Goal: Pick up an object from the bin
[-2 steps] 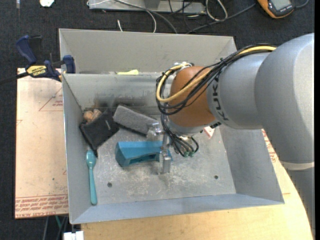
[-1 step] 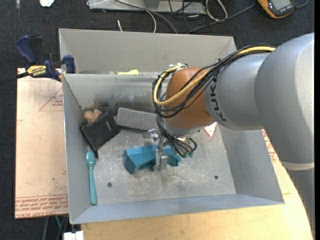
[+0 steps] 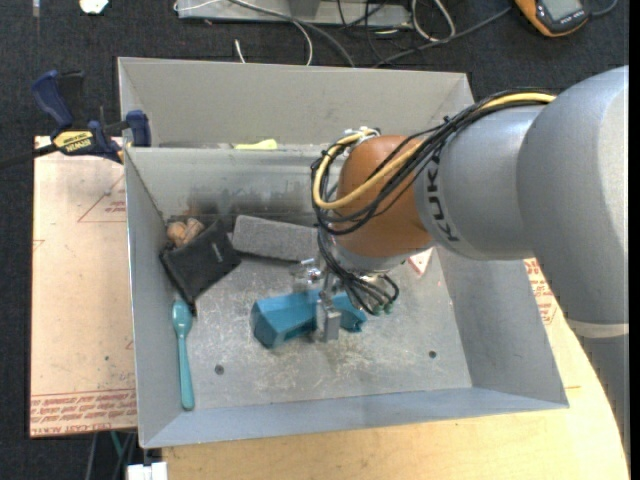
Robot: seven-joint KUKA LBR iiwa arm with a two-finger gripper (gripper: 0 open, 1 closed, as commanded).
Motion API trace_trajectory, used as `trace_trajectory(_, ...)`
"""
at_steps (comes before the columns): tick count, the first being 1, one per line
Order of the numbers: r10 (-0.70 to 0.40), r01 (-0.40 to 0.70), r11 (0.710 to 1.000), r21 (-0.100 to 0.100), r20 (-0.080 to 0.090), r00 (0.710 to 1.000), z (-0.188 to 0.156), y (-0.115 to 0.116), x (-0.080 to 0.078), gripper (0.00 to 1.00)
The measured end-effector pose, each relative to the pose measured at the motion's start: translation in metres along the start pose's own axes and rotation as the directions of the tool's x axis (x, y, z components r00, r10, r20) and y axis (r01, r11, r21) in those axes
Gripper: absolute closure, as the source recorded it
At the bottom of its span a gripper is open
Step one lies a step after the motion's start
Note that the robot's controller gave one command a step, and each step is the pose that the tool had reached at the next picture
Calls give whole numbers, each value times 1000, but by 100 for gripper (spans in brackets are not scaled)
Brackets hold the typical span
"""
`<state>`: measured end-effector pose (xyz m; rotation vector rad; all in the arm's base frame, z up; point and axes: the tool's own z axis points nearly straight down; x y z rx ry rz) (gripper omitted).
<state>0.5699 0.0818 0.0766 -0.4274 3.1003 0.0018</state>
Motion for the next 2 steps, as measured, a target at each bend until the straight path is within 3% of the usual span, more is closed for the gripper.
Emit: trace_trajectory(2, -24, 24, 1000, -1, -13, 1000, -135, 8, -8, 100)
